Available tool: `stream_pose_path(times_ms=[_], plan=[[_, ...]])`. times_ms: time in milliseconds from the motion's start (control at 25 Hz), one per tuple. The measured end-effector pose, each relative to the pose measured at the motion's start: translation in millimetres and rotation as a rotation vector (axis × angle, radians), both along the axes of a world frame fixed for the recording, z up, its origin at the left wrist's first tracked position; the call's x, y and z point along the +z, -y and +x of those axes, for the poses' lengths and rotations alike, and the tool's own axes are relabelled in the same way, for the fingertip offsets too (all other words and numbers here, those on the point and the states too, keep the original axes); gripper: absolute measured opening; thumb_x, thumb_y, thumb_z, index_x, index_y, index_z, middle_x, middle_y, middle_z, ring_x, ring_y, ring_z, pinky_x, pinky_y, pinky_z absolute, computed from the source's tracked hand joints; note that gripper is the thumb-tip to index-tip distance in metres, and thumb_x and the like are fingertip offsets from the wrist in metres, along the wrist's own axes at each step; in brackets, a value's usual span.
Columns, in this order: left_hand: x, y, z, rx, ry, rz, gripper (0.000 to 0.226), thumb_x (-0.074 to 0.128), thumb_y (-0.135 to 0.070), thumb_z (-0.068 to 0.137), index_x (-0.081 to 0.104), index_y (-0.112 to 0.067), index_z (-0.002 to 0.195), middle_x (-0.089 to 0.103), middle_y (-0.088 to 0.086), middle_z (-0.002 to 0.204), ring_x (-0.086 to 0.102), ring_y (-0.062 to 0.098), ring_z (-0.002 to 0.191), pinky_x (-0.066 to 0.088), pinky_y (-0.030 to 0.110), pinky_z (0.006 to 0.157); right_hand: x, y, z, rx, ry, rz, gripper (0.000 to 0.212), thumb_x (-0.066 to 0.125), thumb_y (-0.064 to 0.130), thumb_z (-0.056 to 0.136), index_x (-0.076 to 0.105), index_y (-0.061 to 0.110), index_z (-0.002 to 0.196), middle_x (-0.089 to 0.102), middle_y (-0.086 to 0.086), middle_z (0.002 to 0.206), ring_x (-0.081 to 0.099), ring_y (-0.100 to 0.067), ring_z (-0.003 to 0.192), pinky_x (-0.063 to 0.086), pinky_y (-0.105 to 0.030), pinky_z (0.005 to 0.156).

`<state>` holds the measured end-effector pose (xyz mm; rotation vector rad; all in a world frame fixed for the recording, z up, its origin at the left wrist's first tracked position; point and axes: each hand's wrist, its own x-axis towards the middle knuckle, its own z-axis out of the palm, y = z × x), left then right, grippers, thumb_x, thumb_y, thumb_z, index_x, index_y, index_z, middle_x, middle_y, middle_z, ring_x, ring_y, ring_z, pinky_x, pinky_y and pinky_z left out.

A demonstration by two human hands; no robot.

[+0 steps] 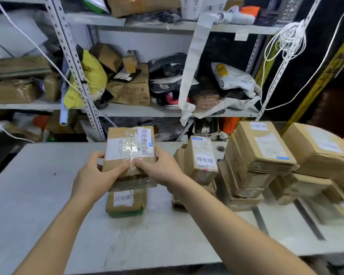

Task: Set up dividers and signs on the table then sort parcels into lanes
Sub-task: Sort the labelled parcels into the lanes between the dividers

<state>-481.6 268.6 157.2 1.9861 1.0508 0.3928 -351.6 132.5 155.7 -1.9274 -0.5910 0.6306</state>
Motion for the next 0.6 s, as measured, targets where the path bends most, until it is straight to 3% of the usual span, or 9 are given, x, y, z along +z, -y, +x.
stream_pose_path(times_ms=[240, 440, 520, 600], plan=[[-39.0, 52.6, -45.4, -0.05, -0.055, 0.011, 0.066, 0.078, -0.074, 0.064, 0.051, -0.04, 0.114, 0.067, -0.014, 0.094, 0.068, 0.013, 0.085, 0.059, 0.042, 0.077, -52.3, 64.9, -50.9, -0.076, -0.098, 0.031, 0.049, 0.076, 0.058, 0.073, 0.061, 0.049, 0.118, 0.071, 0.021, 0.111, 0.07, -0.006, 0.102, 0.06, -0.04, 0.089], [-93.4, 76.9, -71.4, -0.163, -0.032, -0.045, 0.063, 0.079, -0.071, 0.067, 0.05, -0.045, 0.118, 0.066, -0.021, 0.108, 0.065, 0.004, 0.093, 0.059, 0.034, 0.076, -95.7, 103.4, -87.5, -0.139, -0.138, 0.027, 0.051, 0.081, 0.045, 0.081, 0.058, 0.053, 0.125, 0.071, 0.024, 0.114, 0.067, 0.002, 0.104, 0.058, -0.024, 0.086], [-117.3, 88.8, -77.2, -0.194, -0.056, -0.079, 0.06, 0.078, -0.068, 0.07, 0.05, -0.043, 0.116, 0.065, -0.02, 0.106, 0.064, 0.002, 0.09, 0.056, 0.029, 0.072, -119.9, 116.1, -95.7, -0.167, -0.139, -0.032, 0.05, 0.08, 0.048, 0.079, 0.055, 0.059, 0.121, 0.069, 0.027, 0.115, 0.067, 0.0, 0.106, 0.059, -0.029, 0.089], [-141.0, 103.4, -80.4, -0.222, -0.106, -0.125, 0.059, 0.079, -0.066, 0.071, 0.049, -0.042, 0.115, 0.064, -0.019, 0.104, 0.063, 0.002, 0.088, 0.053, 0.027, 0.07, -143.5, 131.2, -102.2, -0.177, -0.145, -0.101, 0.055, 0.079, 0.052, 0.076, 0.055, 0.054, 0.125, 0.068, 0.023, 0.12, 0.064, 0.0, 0.11, 0.058, -0.034, 0.094]])
